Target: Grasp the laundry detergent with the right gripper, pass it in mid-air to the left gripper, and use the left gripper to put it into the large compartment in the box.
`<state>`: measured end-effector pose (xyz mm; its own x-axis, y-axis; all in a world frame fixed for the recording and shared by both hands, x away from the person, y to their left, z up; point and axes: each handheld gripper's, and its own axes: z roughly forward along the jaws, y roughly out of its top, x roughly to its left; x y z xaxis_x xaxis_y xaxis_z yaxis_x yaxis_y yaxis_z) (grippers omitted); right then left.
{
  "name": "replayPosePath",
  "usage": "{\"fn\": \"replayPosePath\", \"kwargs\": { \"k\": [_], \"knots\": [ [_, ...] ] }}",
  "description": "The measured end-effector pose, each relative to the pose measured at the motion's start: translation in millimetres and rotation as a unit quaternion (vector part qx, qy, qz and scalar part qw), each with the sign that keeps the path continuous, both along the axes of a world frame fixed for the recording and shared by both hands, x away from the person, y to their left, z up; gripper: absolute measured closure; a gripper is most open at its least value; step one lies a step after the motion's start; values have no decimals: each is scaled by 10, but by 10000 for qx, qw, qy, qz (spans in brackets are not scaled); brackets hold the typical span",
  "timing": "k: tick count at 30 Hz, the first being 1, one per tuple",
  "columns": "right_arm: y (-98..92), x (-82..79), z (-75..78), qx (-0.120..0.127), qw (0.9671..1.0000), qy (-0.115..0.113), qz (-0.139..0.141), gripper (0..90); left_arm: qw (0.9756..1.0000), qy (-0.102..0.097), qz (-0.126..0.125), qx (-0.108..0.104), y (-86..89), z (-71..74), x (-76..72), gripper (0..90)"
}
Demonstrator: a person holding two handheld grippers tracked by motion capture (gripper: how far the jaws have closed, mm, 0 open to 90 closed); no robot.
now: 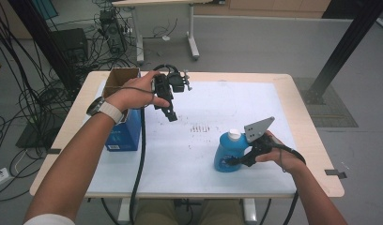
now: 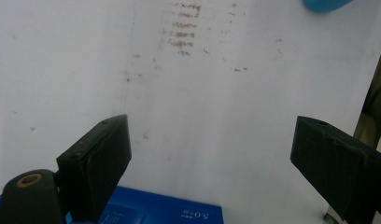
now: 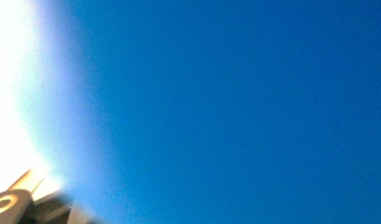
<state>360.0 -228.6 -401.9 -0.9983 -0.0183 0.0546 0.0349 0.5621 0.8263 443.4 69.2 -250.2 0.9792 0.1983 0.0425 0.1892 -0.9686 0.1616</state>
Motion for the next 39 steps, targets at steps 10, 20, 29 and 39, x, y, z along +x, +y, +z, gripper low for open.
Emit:
{"fn": "replayPosePath", "kwargs": {
  "k": [10, 20, 29, 39],
  "knots": [
    [0, -1, 0, 0, 10000, -4, 0, 426, 10000, -13, 19, -7, -5, -3, 0, 114],
    [-1, 0, -2, 8, 10000, 4, -4, 425, 10000, -25, 5, -5, -15, -7, 3, 105],
    [-2, -1, -4, 14, 10000, 2, -11, 424, 10000, -43, 12, -7, -12, -5, 0, 102],
    [-6, -3, -6, 22, 10000, -6, -13, 425, 10000, -55, 26, -9, 3, -4, 0, 101]
  ]
}}
